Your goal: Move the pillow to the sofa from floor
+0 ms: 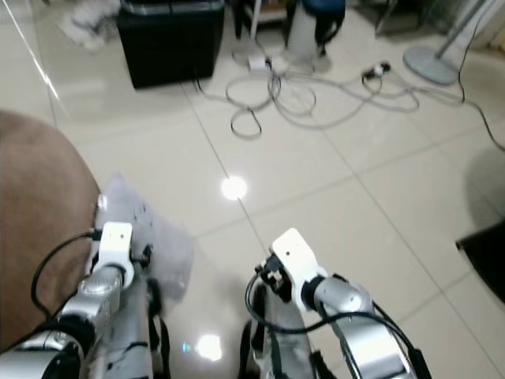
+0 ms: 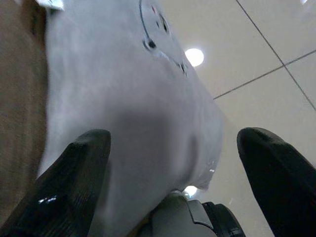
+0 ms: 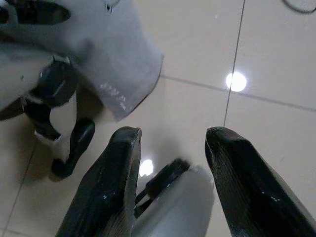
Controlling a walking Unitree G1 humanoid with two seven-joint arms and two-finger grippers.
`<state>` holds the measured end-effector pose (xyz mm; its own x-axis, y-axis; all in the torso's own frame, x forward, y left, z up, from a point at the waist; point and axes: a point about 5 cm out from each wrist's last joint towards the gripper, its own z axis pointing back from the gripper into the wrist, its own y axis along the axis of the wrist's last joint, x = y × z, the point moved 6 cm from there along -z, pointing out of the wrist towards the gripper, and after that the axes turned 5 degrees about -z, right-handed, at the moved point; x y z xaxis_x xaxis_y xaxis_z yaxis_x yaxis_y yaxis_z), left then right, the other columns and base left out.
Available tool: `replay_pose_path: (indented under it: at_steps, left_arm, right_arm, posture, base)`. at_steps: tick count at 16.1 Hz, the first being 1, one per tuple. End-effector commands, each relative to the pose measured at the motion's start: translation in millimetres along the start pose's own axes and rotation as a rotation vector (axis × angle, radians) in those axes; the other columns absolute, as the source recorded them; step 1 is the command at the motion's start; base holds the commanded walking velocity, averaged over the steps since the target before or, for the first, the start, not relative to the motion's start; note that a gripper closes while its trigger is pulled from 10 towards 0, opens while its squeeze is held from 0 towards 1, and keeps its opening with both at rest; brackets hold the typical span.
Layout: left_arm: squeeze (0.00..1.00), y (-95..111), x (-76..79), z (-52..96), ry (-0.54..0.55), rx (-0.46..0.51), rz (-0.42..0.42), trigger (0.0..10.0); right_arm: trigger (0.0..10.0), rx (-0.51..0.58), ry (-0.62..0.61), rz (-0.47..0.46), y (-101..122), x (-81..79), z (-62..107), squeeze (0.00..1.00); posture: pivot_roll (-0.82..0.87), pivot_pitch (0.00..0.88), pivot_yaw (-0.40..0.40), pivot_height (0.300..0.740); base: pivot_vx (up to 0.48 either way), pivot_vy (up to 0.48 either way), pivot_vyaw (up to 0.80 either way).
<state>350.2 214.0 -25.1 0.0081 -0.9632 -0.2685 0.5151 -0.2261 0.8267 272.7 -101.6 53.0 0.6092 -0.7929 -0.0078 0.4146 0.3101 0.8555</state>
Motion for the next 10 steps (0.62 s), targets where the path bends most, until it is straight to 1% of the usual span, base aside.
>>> replay_pose_path:
  at_steps: [1, 2, 4, 5, 6, 8, 9, 10]
  left_arm:
    - [0.00, -2, 0.8, 0.4, 0.012, -0.005, -0.022, 10.0]
    - [0.00, 4, -5.4, -0.9, 0.042, 0.013, -0.031, 10.0]
    - [0.00, 9, -14.6, -2.0, 0.085, 0.022, -0.013, 10.0]
    - [0.00, 14, -22.8, -1.7, 0.126, 0.049, -0.026, 10.0]
    - [0.00, 22, -30.0, -1.0, 0.162, 0.092, -0.049, 10.0]
    - [0.00, 31, -35.0, 0.3, 0.186, 0.140, -0.082, 10.0]
    - [0.00, 34, -39.3, 2.0, 0.218, 0.166, -0.161, 10.0]
    - [0.00, 29, -41.2, 2.1, 0.226, 0.141, -0.176, 10.0]
  right_arm:
    - [10.0, -0.016, 0.002, -0.010, -3, 1.0, 5.0, 0.00]
    - [10.0, -0.015, 0.004, -0.017, -4, 0.0, 5.0, 0.00]
    - [10.0, -0.016, 0.012, -0.028, -7, -4.1, 5.7, 0.00]
    - [10.0, -0.020, 0.022, -0.033, -14, -11.2, 6.2, 0.00]
    - [10.0, -0.021, 0.032, -0.043, -22, -18.7, 6.3, 0.00]
    - [10.0, -0.028, 0.043, -0.055, -31, -27.6, 5.4, 0.00]
    - [10.0, -0.041, 0.056, -0.065, -42, -34.5, 1.2, 0.00]
    - [10.0, -0.054, 0.065, -0.070, -50, -37.9, -2.4, 0.00]
  posture:
    - [-0.09, 0.322, -0.156, 0.553]
    - [-0.09, 0.328, -0.155, 0.553]
    - [-0.09, 0.331, -0.153, 0.553]
    - [-0.09, 0.330, -0.149, 0.553]
    - [-0.09, 0.330, -0.149, 0.553]
    - [-0.09, 0.335, -0.143, 0.553]
    - [-0.09, 0.335, -0.143, 0.553]
    - [-0.10, 0.338, -0.143, 0.553]
  base:
    - [0.000, 0.000, 0.00]
    - [0.000, 0.000, 0.00]
    - [0.000, 0.000, 0.00]
    - [0.000, 0.000, 0.00]
    - [0.000, 0.000, 0.00]
    - [0.000, 0.000, 0.00]
    - [0.000, 0.000, 0.00]
    - [0.000, 0.000, 0.00]
